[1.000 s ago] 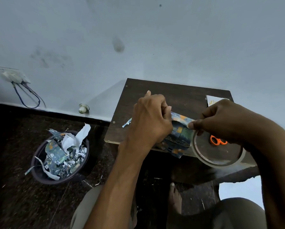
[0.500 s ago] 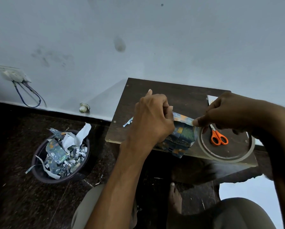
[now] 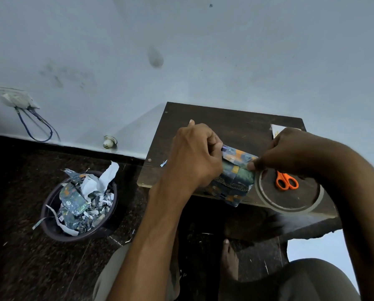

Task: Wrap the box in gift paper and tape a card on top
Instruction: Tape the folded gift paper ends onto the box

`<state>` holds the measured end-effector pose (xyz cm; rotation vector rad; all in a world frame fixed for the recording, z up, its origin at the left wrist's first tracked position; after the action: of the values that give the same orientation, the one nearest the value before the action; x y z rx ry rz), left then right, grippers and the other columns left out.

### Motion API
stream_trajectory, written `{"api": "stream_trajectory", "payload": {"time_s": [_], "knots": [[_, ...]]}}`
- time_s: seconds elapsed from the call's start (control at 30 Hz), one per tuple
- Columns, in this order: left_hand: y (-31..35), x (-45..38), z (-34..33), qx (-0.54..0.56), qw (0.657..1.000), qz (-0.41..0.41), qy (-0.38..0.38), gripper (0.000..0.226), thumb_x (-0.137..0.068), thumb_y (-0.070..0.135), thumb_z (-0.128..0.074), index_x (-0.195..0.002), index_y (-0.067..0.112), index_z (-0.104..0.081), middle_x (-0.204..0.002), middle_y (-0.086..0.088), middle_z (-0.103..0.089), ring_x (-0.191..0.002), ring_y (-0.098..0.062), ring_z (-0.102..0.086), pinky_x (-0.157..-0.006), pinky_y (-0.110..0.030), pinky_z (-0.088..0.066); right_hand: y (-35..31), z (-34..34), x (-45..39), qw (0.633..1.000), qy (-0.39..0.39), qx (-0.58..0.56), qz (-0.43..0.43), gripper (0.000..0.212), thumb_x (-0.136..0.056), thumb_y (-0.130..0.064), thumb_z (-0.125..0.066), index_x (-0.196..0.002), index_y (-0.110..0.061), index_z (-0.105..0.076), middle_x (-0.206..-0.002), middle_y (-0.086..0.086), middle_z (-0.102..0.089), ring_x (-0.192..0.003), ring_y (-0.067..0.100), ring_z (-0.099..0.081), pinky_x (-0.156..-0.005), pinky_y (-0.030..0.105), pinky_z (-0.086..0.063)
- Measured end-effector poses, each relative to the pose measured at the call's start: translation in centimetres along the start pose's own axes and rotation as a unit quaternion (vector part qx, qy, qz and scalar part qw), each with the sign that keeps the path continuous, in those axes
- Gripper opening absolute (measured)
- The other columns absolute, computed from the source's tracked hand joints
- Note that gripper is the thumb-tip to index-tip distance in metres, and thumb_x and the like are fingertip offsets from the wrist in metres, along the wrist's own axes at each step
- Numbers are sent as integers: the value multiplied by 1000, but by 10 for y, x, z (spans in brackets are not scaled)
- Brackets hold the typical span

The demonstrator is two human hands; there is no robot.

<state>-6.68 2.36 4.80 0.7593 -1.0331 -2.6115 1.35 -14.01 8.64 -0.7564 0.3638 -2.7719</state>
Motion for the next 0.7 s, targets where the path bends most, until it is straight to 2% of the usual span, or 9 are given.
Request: {"api": "stream_trajectory", "payload": {"time_s": [0.1,0.17,0.23,0.3,0.4,0.5,0.63,0.7], "knots": [[-1,2,2,8,1000,-2,0,38,-84,7,-71,-58,16,-46,-77,5,-71,-65,-8,-62,-123,-33,-29,-3,0,0,1000,14,18,-13,41,-71,-49,-87,-77,-11,-75,-77,9,-68,-75,24,-62,-69,33,-48],[-3,3,2,9,1000,3,-2,34,-84,7,-72,-59,10,-50,-78,5,-71,-66,-7,-62,-118,-38,-38,-2,0,0,999,28,15,-19,44,-66,-53,-88,-77,-14,-74,-78,9,-69,-78,26,-64,-70,35,-50],[-3,4,3,6,1000,10,0,29,-84,8,-73,-61,7,-56,-78,6,-70,-69,-7,-63,-109,-42,-47,1,0,0,998,53,13,-18,48,-60,-58,-88,-75,-17,-70,-76,7,-69,-78,26,-64,-67,34,-49],[-1,4,3,-1,1000,13,1,27,-85,10,-75,-63,7,-59,-79,6,-70,-69,-7,-63,-107,-42,-49,4,0,3,996,88,16,-5,51,-59,-58,-90,-80,-20,-63,-80,3,-67,-79,24,-62,-66,34,-45],[0,5,3,-6,1000,25,-6,24,-85,12,-75,-66,8,-63,-81,7,-70,-72,-5,-63,-103,-39,-52,1,-2,8,987,143,-16,74,50,-61,-41,-94,-88,-27,-54,-95,-2,-61,-87,22,-57,-70,34,-40],[1,4,4,-3,999,33,-6,23,-86,12,-75,-67,6,-64,-81,7,-70,-73,-4,-63,-102,-42,-53,-2,-11,13,967,182,-51,170,46,-67,-24,-93,-92,-40,-58,-114,-3,-51,-100,19,-55,-79,37,-48],[0,4,4,5,999,41,-4,25,-86,10,-73,-64,7,-61,-80,7,-70,-71,-5,-64,-101,-46,-54,2,-24,17,924,259,-59,275,46,-72,-4,-84,-97,-42,-78,-115,-6,-54,-104,17,-56,-76,42,-53],[-1,5,3,11,999,47,-5,23,-86,11,-72,-65,8,-63,-80,8,-70,-70,-5,-64,-100,-46,-54,4,-32,17,917,263,-40,297,43,-79,-6,-74,-100,-44,-79,-112,-6,-59,-100,19,-57,-75,44,-53]]}}
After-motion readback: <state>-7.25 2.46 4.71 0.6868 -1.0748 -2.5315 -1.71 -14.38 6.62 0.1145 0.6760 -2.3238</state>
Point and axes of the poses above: each hand's wrist, its own x-axis away from the middle knuckle, its own z-axis out of the back of the hand, y = z × x, the point moved 5 cm from there along -x, towards the middle knuckle
